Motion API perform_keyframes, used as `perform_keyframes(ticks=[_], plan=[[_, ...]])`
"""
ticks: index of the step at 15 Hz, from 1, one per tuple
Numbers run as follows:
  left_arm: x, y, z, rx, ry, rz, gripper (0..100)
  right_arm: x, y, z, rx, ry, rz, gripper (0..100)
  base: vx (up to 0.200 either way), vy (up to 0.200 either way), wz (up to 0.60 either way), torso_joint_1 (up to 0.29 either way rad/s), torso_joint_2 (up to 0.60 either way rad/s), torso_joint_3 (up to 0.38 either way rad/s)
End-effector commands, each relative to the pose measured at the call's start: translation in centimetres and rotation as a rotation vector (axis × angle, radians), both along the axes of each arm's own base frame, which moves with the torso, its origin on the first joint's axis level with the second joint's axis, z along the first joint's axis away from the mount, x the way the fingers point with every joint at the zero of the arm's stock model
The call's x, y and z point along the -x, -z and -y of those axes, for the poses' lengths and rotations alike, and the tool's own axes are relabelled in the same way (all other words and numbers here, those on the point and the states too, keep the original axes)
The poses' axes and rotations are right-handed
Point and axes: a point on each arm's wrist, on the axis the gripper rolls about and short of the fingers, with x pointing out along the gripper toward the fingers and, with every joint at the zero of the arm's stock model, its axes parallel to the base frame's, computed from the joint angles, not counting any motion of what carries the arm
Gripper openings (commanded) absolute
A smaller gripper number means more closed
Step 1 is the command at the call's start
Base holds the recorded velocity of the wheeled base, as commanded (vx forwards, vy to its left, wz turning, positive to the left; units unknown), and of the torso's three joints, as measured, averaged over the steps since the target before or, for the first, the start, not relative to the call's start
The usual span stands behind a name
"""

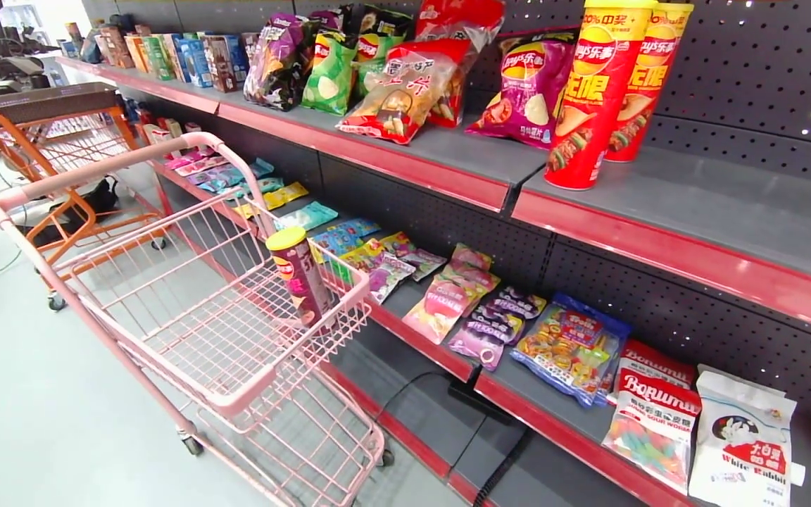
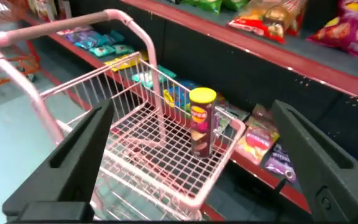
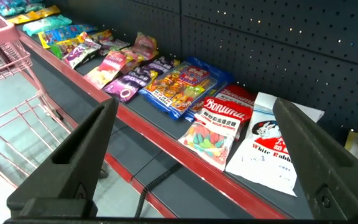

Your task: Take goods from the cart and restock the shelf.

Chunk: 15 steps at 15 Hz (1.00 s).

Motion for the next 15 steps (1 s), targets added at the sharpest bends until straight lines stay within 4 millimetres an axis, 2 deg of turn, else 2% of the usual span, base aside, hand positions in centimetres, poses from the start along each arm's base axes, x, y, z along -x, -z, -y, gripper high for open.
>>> perform_keyframes(ticks=[1,2,5,9,12,15], plan=[[-15.4,3.8,0.1,-0.014,0.124,-0.151,100,0.0,0.0,0.0,0.001,0.000,0.000,100,0.000,0.000,0.00,0.000,0.00,0.000],[-16.9,5.3,0.0,-0.014,0.188,-0.207,100,0.0,0.0,0.0,0.002,0.000,0.000,100,0.000,0.000,0.00,0.000,0.00,0.000],[-19.7,9.1,0.2,-0.050,0.239,-0.313,100,0.0,0.0,0.0,0.004,0.000,0.000,100,0.000,0.000,0.00,0.000,0.00,0.000],[-22.9,14.9,0.5,-0.043,0.289,-0.338,100,0.0,0.0,0.0,0.002,-0.002,0.000,100,0.000,0.000,0.00,0.000,0.00,0.000],[-24.9,17.7,0.6,-0.041,0.317,-0.339,100,0.0,0.0,0.0,0.004,-0.002,0.000,100,0.000,0.000,0.00,0.000,0.00,0.000],[-27.1,19.4,0.7,-0.039,0.344,-0.322,100,0.0,0.0,0.0,0.004,-0.002,0.000,100,0.000,0.000,0.00,0.000,0.00,0.000]])
